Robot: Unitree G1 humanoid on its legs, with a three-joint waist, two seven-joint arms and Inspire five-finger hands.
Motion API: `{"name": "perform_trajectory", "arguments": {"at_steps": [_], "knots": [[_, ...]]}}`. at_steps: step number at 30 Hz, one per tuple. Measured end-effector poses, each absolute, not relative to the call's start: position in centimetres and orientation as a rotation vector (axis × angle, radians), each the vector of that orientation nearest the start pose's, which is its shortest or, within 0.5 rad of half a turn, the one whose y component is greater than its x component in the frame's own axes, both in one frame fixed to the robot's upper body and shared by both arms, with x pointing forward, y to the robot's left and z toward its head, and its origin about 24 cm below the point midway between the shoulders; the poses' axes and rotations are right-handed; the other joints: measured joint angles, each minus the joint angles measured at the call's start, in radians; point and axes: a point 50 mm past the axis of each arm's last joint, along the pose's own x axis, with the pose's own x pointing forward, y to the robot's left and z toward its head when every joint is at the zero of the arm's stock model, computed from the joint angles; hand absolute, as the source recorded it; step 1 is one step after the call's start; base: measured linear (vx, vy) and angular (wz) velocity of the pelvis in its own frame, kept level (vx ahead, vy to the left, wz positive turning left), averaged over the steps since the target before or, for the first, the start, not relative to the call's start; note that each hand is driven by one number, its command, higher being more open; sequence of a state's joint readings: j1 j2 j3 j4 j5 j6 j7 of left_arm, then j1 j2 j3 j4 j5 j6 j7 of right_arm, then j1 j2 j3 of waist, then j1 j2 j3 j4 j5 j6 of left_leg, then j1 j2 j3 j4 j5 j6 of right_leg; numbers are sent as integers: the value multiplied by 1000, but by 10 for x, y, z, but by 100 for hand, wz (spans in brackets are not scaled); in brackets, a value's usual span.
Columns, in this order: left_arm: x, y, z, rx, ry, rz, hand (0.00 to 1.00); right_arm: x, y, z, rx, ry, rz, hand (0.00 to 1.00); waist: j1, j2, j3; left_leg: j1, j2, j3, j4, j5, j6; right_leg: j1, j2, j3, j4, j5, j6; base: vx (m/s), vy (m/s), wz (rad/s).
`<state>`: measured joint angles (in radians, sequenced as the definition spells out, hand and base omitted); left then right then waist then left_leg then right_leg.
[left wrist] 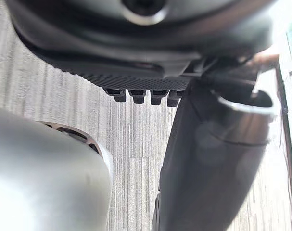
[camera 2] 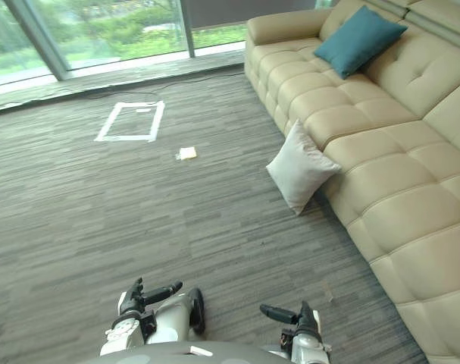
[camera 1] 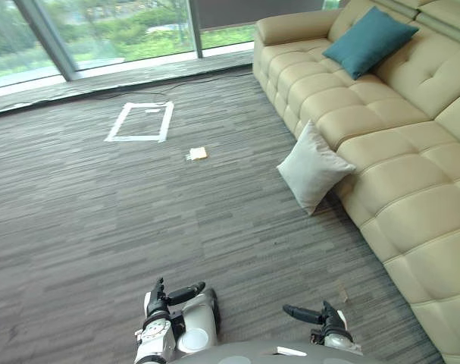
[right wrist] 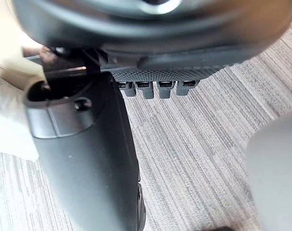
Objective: Pick up cushions and gather them together orderly.
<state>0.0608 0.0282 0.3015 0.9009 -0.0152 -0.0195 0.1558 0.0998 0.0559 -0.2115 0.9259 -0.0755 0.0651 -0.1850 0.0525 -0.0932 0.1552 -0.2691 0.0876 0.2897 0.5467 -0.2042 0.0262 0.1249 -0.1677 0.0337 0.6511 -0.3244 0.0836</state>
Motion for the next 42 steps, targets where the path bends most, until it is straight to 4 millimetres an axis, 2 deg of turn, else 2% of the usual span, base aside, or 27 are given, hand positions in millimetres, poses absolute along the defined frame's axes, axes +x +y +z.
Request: {"name": "perform_trajectory", "arguments": {"at_steps": [1,3,5,7,10,11,12,13,14,15,16,17,19,20,21,22,23,24,27,28,31,33,35,37,38,41,42], "knots": [[124,217,-144,-47,958,478,100,105,-171,-156,-6,1089,-333,100,-7,0,11,66,-17,10,1,-48,16,-109,-27,14,277,89,48,595,293,-16],[118,215,-148,-44,999,484,100,110,-177,-153,-22,1059,-341,100,-11,13,24,208,-23,22,-41,-95,20,-199,-50,-44,471,80,35,646,222,-22],[115,210,-150,-40,1013,467,100,115,-181,-149,-29,1017,-350,100,-19,29,27,334,-18,32,-146,-114,1,-310,-57,-149,466,60,2,526,111,-18],[114,209,-151,-42,1021,461,100,120,-182,-147,-29,994,-354,100,-25,35,32,383,-7,38,-183,-119,-10,-378,-53,-209,411,48,-14,457,-13,-13],[108,206,-154,-33,1050,437,100,126,-185,-143,-31,964,-358,100,-43,49,38,505,16,68,-269,-116,-16,-462,-15,-322,159,44,-43,540,-87,-12],[108,204,-155,-2,1055,403,100,128,-184,-142,-31,956,-355,100,-53,49,39,549,17,69,-303,-117,-26,-466,17,-339,-15,97,-68,566,-155,7],[108,205,-154,13,1056,389,100,128,-184,-143,-30,957,-354,100,-55,45,38,566,11,66,-313,-118,-47,-462,26,-340,-86,146,-79,702,-209,6],[108,194,-157,3,1072,354,100,133,-189,-141,-32,946,-359,100,-57,77,43,607,33,55,-315,-134,-87,-456,45,-352,-59,230,-210,459,-149,1],[109,192,-157,-2,1070,351,100,134,-192,-140,-46,944,-358,100,-57,89,43,605,42,53,-307,-129,-95,-456,52,-355,-53,222,-221,547,-197,1],[112,183,-157,-13,1064,321,100,134,-196,-140,-56,941,-363,100,-58,108,37,598,55,47,-284,-88,-133,-450,57,-358,-38,165,-214,501,-224,3],[113,182,-157,-12,1057,313,100,134,-196,-140,-52,942,-367,100,-60,113,37,593,60,39,-263,-68,-143,-441,57,-361,-35,144,-215,568,-298,26],[117,180,-156,-9,1050,303,100,135,-196,-140,-46,943,-375,100,-74,120,36,526,95,-21,-104,-24,-158,-390,66,-384,-65,107,-208,435,-254,32],[120,181,-155,-19,1039,312,100,130,-197,-142,-51,968,-371,100,-70,121,41,409,141,-109,179,82,-183,-307,96,-392,-127,94,-206,368,-236,15],[119,183,-154,-39,1029,333,100,126,-198,-143,-56,981,-375,100,-65,127,41,328,178,-132,368,72,-196,-244,128,-388,-176,86,-199,353,-198,-24],[119,185,-153,-35,1019,341,100,123,-198,-145,-63,996,-371,100,-63,127,41,258,200,-129,474,48,-187,-191,150,-377,-214,79,-194,323,-127,-44],[119,188,-152,-28,1009,347,100,122,-196,-147,-69,1012,-363,100,-56,120,43,212,204,-109,480,16,-172,-155,162,-358,-244,76,-190,197,-39,-45],[118,190,-151,-27,1006,350,100,121,-195,-148,-69,1017,-360,100,-53,117,44,197,204,-97,462,1,-163,-138,165,-349,-255,77,-189,240,-18,-57],[119,192,-150,-38,995,372,100,119,-194,-148,-63,1028,-361,100,-49,111,46,160,195,-62,363,-36,-130,-105,169,-325,-279,75,-184,239,24,-58],[120,192,-149,-55,980,391,100,118,-194,-149,-66,1037,-363,100,-35,110,47,96,137,-84,164,-60,-114,-61,171,-254,-301,63,-173,273,109,-72],[122,191,-148,-63,967,403,100,115,-195,-151,-73,1052,-363,100,-16,110,47,67,84,-160,47,-56,-120,-48,168,-202,-300,47,-163,293,205,-103],[120,193,-148,-110,960,456,100,113,-194,-152,-90,1065,-357,100,-1,105,44,40,19,-284,-100,-40,-128,-36,167,-76,-246,-25,-125,343,260,-135],[115,196,-149,-112,966,473,100,109,-190,-154,-101,1080,-336,100,11,102,19,61,5,-274,-78,56,-91,-39,159,21,-197,-73,-96,426,329,-135],[113,206,-149,-77,975,479,100,104,-179,-157,-87,1101,-307,100,7,46,-23,75,-12,-186,-53,2,-72,-71,117,88,-144,-76,-70,511,342,-97],[113,208,-150,-61,993,470,100,103,-175,-157,-75,1105,-302,100,4,32,-29,126,-27,-148,-79,-17,-39,-116,82,77,-31,-28,-14,473,289,-63],[111,207,-152,-55,1017,466,100,105,-177,-157,-81,1096,-301,100,1,48,-20,184,-31,-126,-117,-28,-24,-151,61,44,77,-1,2,332,194,-46],[105,204,-155,-56,1039,469,100,108,-182,-155,-91,1082,-303,100,2,66,-16,308,-24,-79,-211,-30,-21,-181,17,-62,174,-16,-15,252,100,-47],[104,201,-155,-53,1044,460,100,109,-183,-154,-96,1072,-305,100,1,74,-17,360,-13,-52,-256,-30,-21,-197,-7,-140,168,-26,-30,188,23,-53]]}}
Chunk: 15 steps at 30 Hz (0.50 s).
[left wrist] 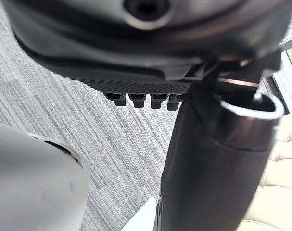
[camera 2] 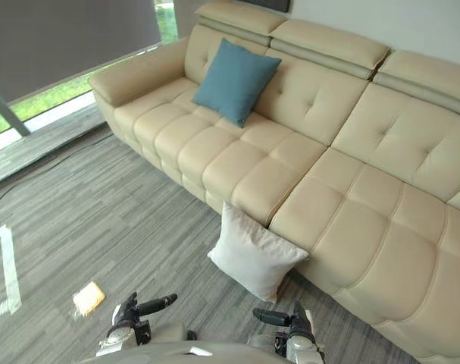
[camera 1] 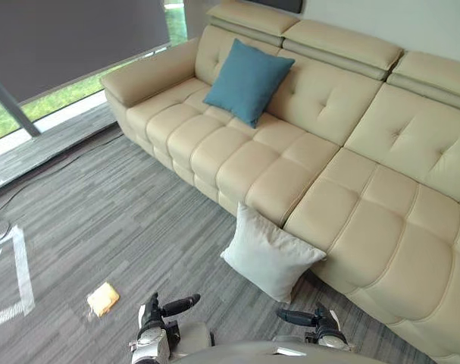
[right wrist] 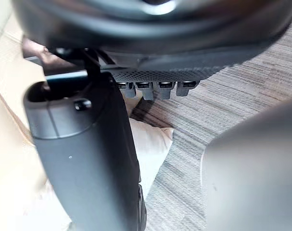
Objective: Pick up cushions and gather them together orderly.
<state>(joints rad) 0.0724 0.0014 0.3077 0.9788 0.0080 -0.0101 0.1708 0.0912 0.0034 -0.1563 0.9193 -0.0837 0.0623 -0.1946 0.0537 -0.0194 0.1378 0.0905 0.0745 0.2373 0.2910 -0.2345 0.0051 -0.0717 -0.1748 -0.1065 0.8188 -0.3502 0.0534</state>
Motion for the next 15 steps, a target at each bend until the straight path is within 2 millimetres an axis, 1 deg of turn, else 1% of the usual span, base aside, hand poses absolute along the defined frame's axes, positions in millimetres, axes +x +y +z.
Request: {"name": "perform_trajectory", "arguments": {"at_steps": [1,3,4,5,6,7,8,10,11,13,14,15], "knots": [[104,200,-156,-44,1046,444,100,111,-184,-153,-101,1062,-306,100,0,5,-2,26,13,21,-30,1,-2,-22,-13,-58,-20,0,0,289,-51,-64],[103,196,-157,-35,1061,418,100,118,-186,-151,-106,1045,-304,100,-3,12,-1,72,41,72,-81,13,-23,-69,-33,-195,-126,2,2,287,-121,-69],[104,197,-157,-18,1065,398,100,119,-185,-151,-104,1044,-303,100,-4,7,0,82,44,86,-94,19,-33,-82,-34,-250,-226,30,-11,287,-186,-70],[104,199,-158,-8,1072,385,100,117,-183,-152,-96,1055,-297,100,-8,-2,-3,89,38,100,-95,13,-49,-78,-24,-264,-326,127,-56,280,-194,-53],[105,195,-159,-14,1075,376,100,119,-187,-152,-106,1051,-301,100,-12,15,2,100,53,101,-98,13,-52,-67,-5,-266,-331,136,-65,258,-198,-44],[104,188,-160,-34,1083,365,100,115,-196,-152,-106,1060,-335,100,-16,43,6,107,74,102,-92,24,-62,-46,22,-265,-356,138,-71,238,-202,-38],[103,184,-161,-46,1089,354,100,112,-202,-152,-97,1065,-374,100,-21,55,1,112,83,101,-86,43,-61,-32,38,-262,-377,137,-73,236,-218,-33],[103,180,-161,-54,1089,343,100,111,-206,-152,-83,1067,-404,100,-31,64,5,114,93,98,-47,83,-81,7,47,-265,-410,135,-76,248,-238,-10],[104,177,-161,-64,1087,339,100,109,-206,-153,-81,1073,-407,100,-31,66,7,100,107,94,10,94,-96,34,57,-265,-436,133,-78,245,-225,1],[105,178,-160,-67,1074,343,100,108,-205,-153,-79,1076,-401,100,-27,67,9,45,141,65,163,99,-102,73,74,-262,-474,131,-83,175,-119,-10],[107,180,-158,-72,1056,353,100,107,-203,-154,-80,1082,-398,100,-12,61,13,-9,148,20,275,38,-121,99,86,-235,-507,126,-90,115,-27,-31],[108,181,-158,-76,1050,360,100,106,-203,-154,-78,1087,-397,100,-6,58,16,-27,143,-2,298,-1,-120,107,89,-222,-514,126,-90,84,37,-47]]}}
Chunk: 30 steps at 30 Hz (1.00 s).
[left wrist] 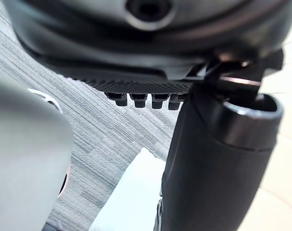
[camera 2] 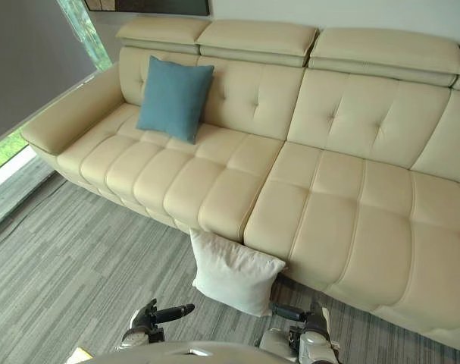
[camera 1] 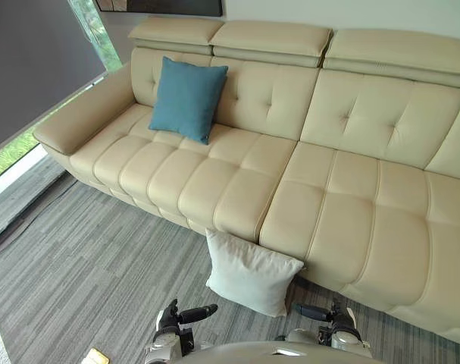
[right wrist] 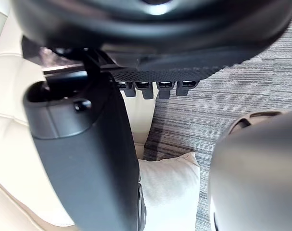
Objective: Pick up cushions and gather them together orderly.
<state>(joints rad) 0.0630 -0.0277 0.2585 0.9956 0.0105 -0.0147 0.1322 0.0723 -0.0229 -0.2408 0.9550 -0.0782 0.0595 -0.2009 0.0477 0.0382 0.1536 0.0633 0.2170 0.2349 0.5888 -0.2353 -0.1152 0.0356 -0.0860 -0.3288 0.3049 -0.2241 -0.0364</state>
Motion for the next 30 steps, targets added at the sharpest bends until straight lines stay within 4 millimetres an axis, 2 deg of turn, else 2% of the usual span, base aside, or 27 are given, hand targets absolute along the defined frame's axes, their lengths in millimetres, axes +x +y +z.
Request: {"name": "perform_trajectory", "arguments": {"at_steps": [2,4,6,7,8,9,10,12,15,19,21,22,23,24,25,28,30], "knots": [[111,186,-155,-67,1024,372,100,105,-198,-155,-67,1094,-397,100,2,-21,13,-43,-40,-53,-30,-69,5,22,1,42,-7,0,0,56,91,-60],[112,189,-154,-60,1012,376,100,106,-196,-155,-64,1093,-397,100,2,-32,19,-79,-63,-105,-76,-76,16,20,1,74,-4,0,4,34,127,-59],[114,191,-153,-55,1006,377,100,106,-195,-155,-62,1091,-402,100,1,-37,23,-109,-80,-163,-155,-56,27,12,0,111,15,-4,29,31,180,-62],[114,190,-153,-56,1011,379,100,106,-197,-155,-70,1092,-406,100,1,-23,15,-112,-73,-167,-200,22,24,-7,9,145,52,-31,65,18,180,-50],[115,193,-153,-48,1010,379,100,106,-196,-155,-72,1093,-401,100,1,-30,15,-109,-81,-160,-197,19,27,-13,2,152,65,-33,68,49,257,-47],[113,199,-153,-30,1012,387,100,104,-191,-156,-58,1098,-399,100,-4,-53,3,-106,-101,-142,-207,14,38,-24,-23,167,75,-38,80,53,160,-27],[113,201,-152,-24,1011,391,100,104,-188,-157,-58,1098,-388,100,-3,-64,1,-101,-112,-130,-212,12,43,-33,-34,178,82,-40,85,55,180,-23],[112,202,-152,-11,1017,385,100,104,-185,-157,-58,1100,-379,100,-2,-75,-4,-95,-137,-112,-227,13,57,-41,-58,194,87,-44,99,45,153,-15],[112,199,-154,-1,1025,367,100,104,-187,-157,-63,1100,-382,100,-2,-65,-6,-72,-158,-102,-244,13,64,-32,-80,199,87,-48,113,41,57,-4],[115,195,-153,8,1019,345,100,106,-191,-155,-75,1087,-394,100,0,-53,3,-78,-153,-105,-234,12,64,-41,-77,196,112,-57,119,15,-53,1],[120,195,-151,14,1005,352,100,111,-195,-153,-85,1073,-409,100,1,-55,22,-119,-150,-114,-194,6,64,-74,-79,193,162,-71,113,-71,-111,11],[130,196,-148,21,979,359,100,119,-196,-151,-79,1051,-421,100,1,-46,55,-168,-144,-132,-129,-11,63,-112,-80,187,214,-83,111,-165,-100,29],[146,197,-141,14,928,379,100,133,-201,-146,-83,1013,-441,100,1,-45,93,-277,-134,-155,-17,-32,65,-210,-81,179,314,-109,103,-182,-110,32],[151,196,-139,13,914,383,100,138,-201,-144,-82,998,-443,100,2,-47,110,-309,-132,-162,11,-40,63,-239,-82,177,342,-119,100,-206,-124,29],[165,199,-132,1,869,404,100,154,-200,-138,-72,954,-445,100,3,-44,156,-370,-121,-171,68,-66,56,-297,-82,175,404,-142,93,-242,-114,18],[198,204,-113,-22,757,441,100,184,-199,-123,-48,866,-457,100,5,-62,227,-539,-110,-199,198,-90,53,-448,-82,172,526,-186,82,-254,-81,11],[220,206,-98,-31,679,450,100,206,-199,-110,-45,799,-465,100,6,-69,269,-638,-104,-211,260,-93,55,-542,-82,172,586,-191,78,-230,-28,6]]}}
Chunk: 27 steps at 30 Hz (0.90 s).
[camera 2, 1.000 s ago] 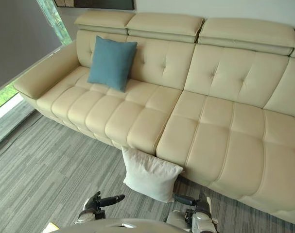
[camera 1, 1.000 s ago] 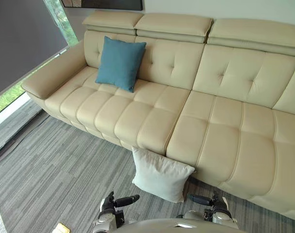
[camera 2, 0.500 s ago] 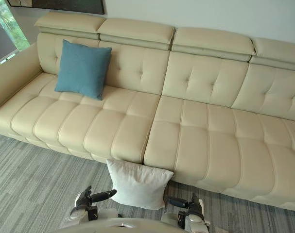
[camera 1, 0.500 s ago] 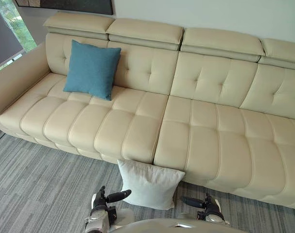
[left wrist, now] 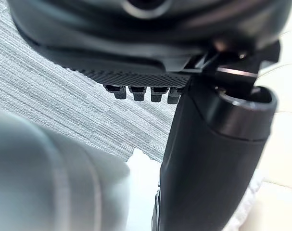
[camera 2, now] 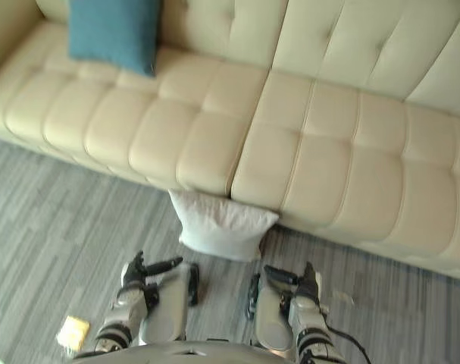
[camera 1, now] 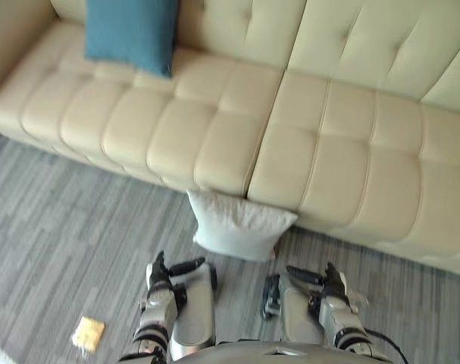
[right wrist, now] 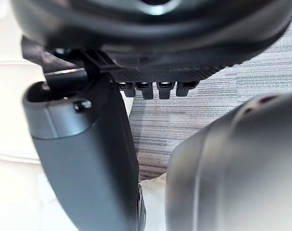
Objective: Pick up cushions and gather them together orderly.
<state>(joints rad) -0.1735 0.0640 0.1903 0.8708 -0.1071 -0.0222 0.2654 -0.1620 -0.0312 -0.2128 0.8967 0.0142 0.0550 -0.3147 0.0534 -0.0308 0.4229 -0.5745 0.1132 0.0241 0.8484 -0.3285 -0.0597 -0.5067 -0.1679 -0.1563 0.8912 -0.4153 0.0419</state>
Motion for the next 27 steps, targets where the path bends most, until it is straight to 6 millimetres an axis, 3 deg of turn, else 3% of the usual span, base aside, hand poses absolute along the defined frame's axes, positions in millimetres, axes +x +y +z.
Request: {"name": "perform_trajectory", "arguments": {"at_steps": [5,7,8,11,14,18,19,20,27], "knots": [[268,214,-55,-50,496,480,100,257,-195,-75,-14,641,-464,100,-2,-19,57,-184,4,-9,58,28,11,-187,-5,7,71,18,-12,-137,20,2],[297,221,-23,-85,380,519,100,294,-190,-39,4,498,-447,100,-5,-19,78,-282,6,-12,91,40,15,-291,-6,14,109,25,-18,-83,33,-2],[299,222,-21,-87,372,521,100,297,-189,-35,6,486,-444,100,-6,-19,80,-288,6,-12,93,41,15,-297,-6,15,111,25,-18,-76,23,-1],[332,223,23,-125,229,531,100,338,-181,17,34,311,-423,100,-7,-17,91,-389,3,-16,104,64,15,-404,-10,17,136,39,-24,-81,4,5],[355,215,57,-130,132,495,100,361,-172,57,57,188,-402,100,-10,-15,98,-460,-1,-20,107,80,12,-477,-14,15,148,47,-24,-67,-4,6],[376,190,90,-79,52,397,100,375,-160,88,64,100,-400,100,-14,-9,102,-537,-11,-31,121,91,11,-551,-23,10,171,47,-24,-27,3,9],[376,190,90,-79,51,397,100,375,-160,88,64,100,-400,100,-14,-9,102,-537,-12,-31,121,91,11,-552,-23,10,171,47,-24,-34,12,15],[383,179,100,-58,30,360,0,376,-157,92,73,81,-404,0,-24,-9,102,-559,-18,-34,120,98,12,-572,-30,6,176,47,-24,-29,10,12],[394,137,123,-68,-15,286,0,382,-144,105,145,55,-412,0,-37,-6,103,-609,-32,-36,122,122,10,-636,-44,12,208,51,-29,-50,7,8]]}}
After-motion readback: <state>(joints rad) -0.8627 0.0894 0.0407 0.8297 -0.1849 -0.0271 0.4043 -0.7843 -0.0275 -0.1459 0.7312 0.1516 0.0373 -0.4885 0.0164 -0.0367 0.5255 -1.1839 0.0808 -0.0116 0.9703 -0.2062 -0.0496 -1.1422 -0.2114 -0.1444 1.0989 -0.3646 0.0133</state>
